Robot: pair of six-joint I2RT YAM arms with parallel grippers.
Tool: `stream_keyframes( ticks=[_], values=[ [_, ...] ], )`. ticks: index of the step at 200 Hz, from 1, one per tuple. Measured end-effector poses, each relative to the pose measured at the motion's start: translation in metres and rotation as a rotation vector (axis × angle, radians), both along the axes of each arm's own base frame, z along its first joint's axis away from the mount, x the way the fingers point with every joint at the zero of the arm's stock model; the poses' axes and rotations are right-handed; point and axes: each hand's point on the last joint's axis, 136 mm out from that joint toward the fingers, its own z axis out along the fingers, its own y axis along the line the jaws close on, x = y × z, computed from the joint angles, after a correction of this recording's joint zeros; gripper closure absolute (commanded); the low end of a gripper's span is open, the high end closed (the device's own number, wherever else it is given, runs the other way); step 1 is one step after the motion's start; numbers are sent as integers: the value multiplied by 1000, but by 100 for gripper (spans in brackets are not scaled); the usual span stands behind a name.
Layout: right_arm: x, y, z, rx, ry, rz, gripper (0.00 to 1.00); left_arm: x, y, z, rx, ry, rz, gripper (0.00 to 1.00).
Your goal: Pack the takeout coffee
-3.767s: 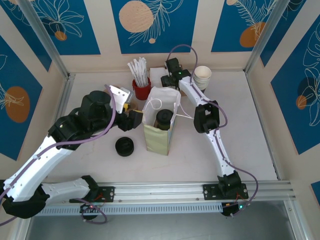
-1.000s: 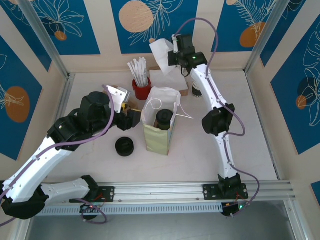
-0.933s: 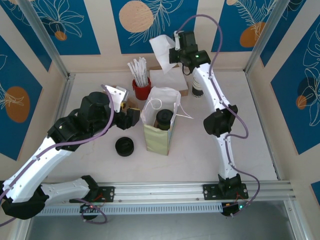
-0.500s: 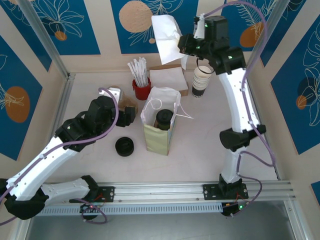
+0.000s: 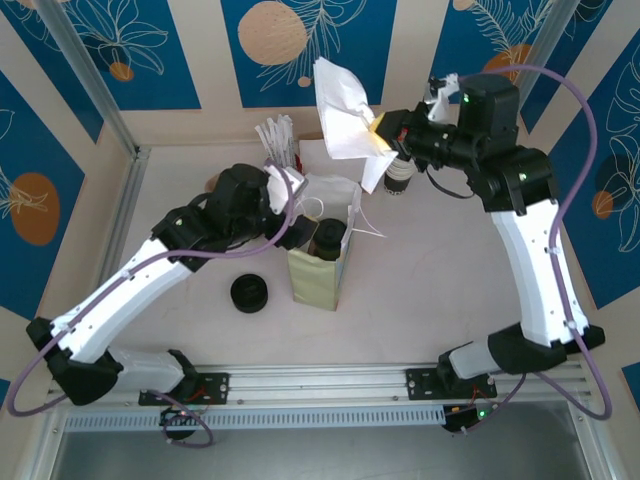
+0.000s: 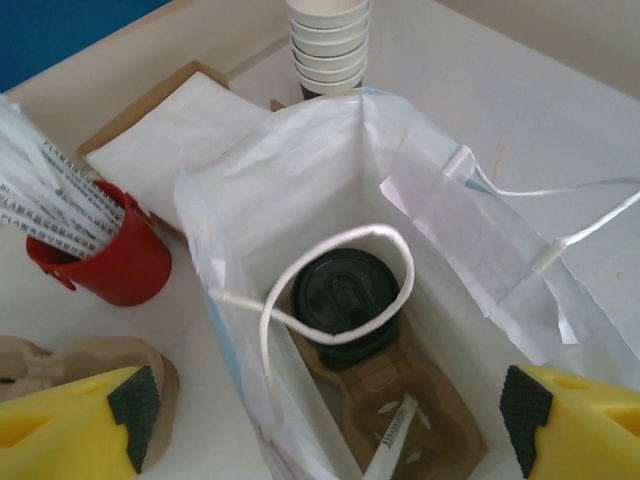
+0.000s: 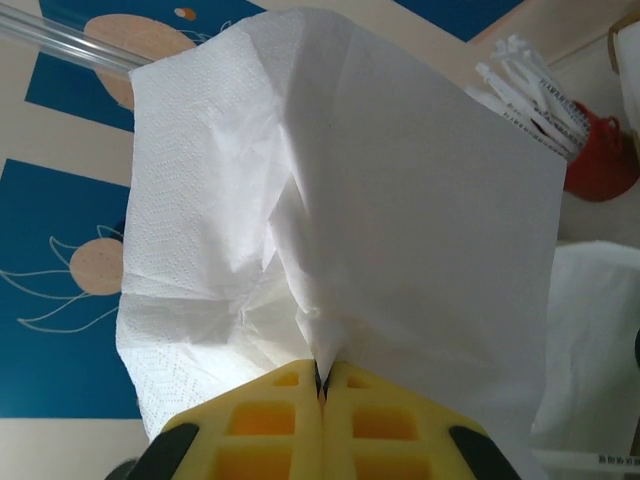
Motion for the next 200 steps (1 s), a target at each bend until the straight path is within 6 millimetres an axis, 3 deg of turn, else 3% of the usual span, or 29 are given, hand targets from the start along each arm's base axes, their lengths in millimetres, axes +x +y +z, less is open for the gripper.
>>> stream_keyframes(
  ticks=[31,58,78,126,160,200],
  values=[
    [-26,-8,5,65,4,-6,100,17,-19,4,81,-38,-68,23],
    [-41,-10,1,110,27,1,100,24,-24,-4,140,-40,-96,29],
    [-42,-9,-6,133,50,7,100,28,-23,-10,166,-35,-102,31],
    [-33,6,-37,156,136,24,100,37,-16,-10,173,-39,-64,51],
    [-30,15,-57,157,186,36,100,47,-11,-7,154,-44,-32,54],
    [-33,15,-64,170,188,35,100,52,-12,-10,140,-35,-39,51]
  ],
)
